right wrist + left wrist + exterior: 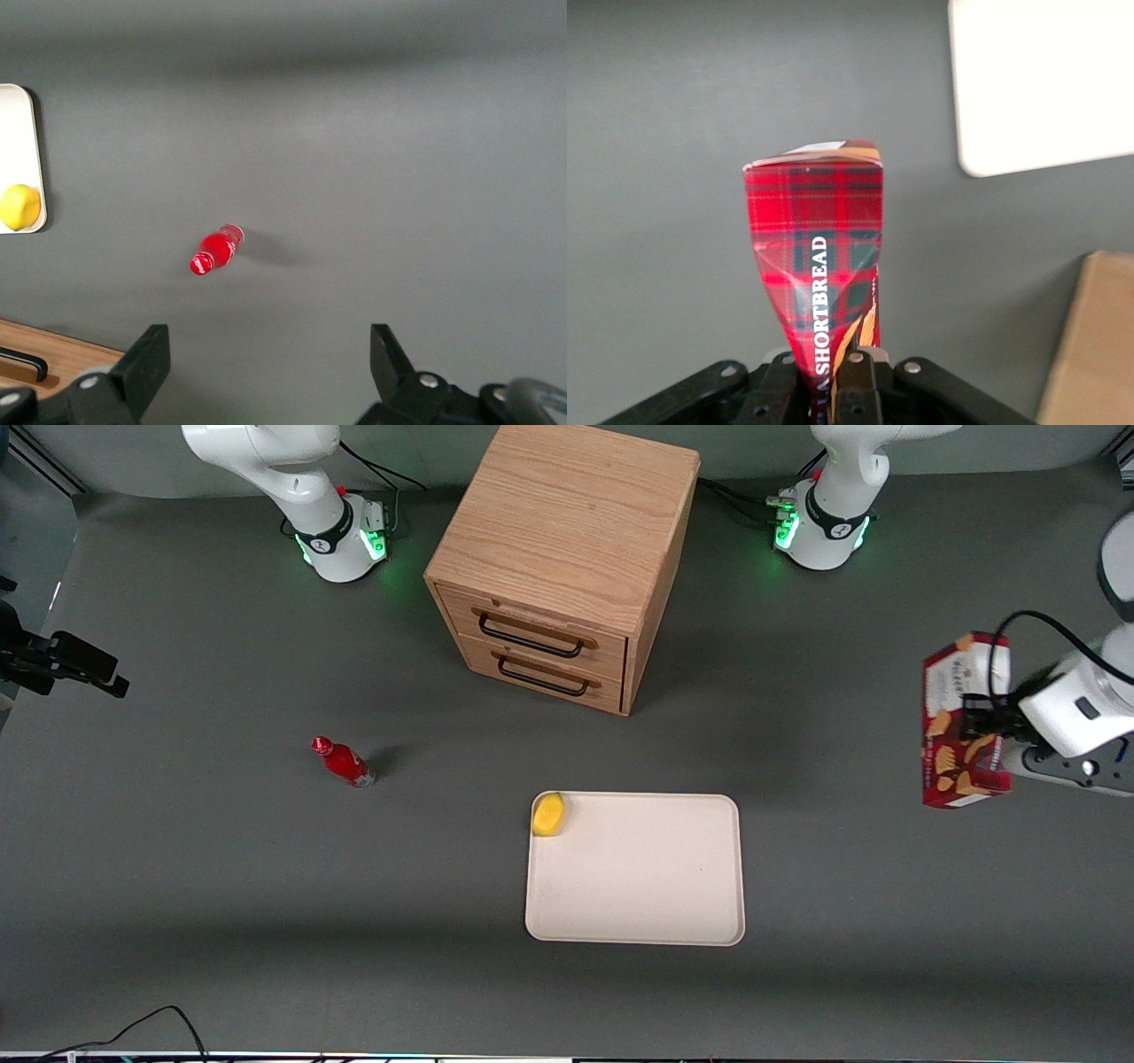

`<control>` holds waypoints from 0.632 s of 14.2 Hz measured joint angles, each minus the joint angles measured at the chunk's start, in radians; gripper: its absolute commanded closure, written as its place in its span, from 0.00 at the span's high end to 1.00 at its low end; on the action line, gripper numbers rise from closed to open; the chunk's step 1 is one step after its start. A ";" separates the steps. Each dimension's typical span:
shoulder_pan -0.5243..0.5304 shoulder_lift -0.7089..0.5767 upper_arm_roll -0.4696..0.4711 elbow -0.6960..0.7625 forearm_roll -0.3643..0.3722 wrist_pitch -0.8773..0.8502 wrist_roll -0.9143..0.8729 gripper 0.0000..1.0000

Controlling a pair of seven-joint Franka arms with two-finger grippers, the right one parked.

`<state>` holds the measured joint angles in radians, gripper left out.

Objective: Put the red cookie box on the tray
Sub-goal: 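Carry the box with the left gripper onto the cream tray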

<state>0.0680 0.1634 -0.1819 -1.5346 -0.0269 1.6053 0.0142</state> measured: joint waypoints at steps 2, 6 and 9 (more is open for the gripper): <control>-0.006 0.039 -0.131 0.014 0.009 0.023 -0.225 0.00; -0.031 0.271 -0.286 0.007 0.165 0.320 -0.479 0.00; -0.039 0.482 -0.310 0.008 0.328 0.556 -0.605 0.00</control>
<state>0.0287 0.6458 -0.4916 -1.5265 0.3013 2.1610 -0.5909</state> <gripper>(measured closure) 0.894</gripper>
